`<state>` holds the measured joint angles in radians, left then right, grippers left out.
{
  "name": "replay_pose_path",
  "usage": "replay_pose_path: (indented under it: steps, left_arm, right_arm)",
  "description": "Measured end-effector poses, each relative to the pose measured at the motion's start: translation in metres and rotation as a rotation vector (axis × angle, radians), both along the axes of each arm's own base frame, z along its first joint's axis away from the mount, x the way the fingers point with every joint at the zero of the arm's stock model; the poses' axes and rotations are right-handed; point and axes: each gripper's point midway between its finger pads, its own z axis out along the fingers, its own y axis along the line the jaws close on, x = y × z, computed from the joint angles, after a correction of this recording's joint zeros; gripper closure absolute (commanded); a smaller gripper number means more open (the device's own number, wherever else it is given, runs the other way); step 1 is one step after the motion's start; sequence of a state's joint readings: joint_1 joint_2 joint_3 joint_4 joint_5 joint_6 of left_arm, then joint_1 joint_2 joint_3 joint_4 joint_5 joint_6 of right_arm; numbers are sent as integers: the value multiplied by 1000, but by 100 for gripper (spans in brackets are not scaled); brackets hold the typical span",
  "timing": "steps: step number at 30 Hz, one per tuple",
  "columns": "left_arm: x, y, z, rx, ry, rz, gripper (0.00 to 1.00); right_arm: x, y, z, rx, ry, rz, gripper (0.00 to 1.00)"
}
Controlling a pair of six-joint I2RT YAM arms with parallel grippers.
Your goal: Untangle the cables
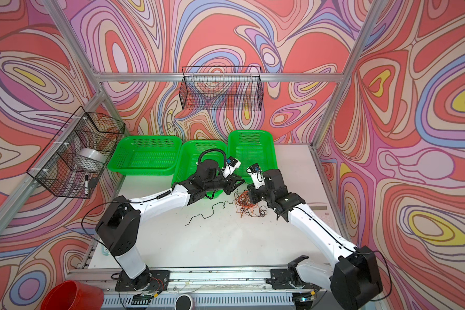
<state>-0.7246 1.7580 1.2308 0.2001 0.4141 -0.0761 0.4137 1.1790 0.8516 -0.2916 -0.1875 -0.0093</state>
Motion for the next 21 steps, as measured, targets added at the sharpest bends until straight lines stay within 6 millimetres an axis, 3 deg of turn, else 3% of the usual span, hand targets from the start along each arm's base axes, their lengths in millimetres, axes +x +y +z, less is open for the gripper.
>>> replay_pose_path:
  steps: [3, 6, 9, 11, 15, 21]
  left_arm:
    - [-3, -1, -1, 2, 8, -18, 93]
    - [-6, -3, 2, -1, 12, -36, 79]
    - [-8, -4, 4, 1, 9, -55, 58]
    - [-10, -4, 1, 11, 15, -65, 52]
    - [-12, -3, -1, 22, 21, -73, 53]
    - [-13, -2, -4, 33, 18, -78, 71]
  right_arm:
    - [1, 0, 2, 4, -8, -6, 100]
    - [2, -1, 2, 4, -12, -14, 100]
    - [2, -2, 2, 6, -10, -19, 100]
    - [1, -2, 1, 8, -10, -21, 100]
    - [0, -3, 1, 9, -10, -21, 100]
    - [0, -3, 1, 11, -8, -24, 100]
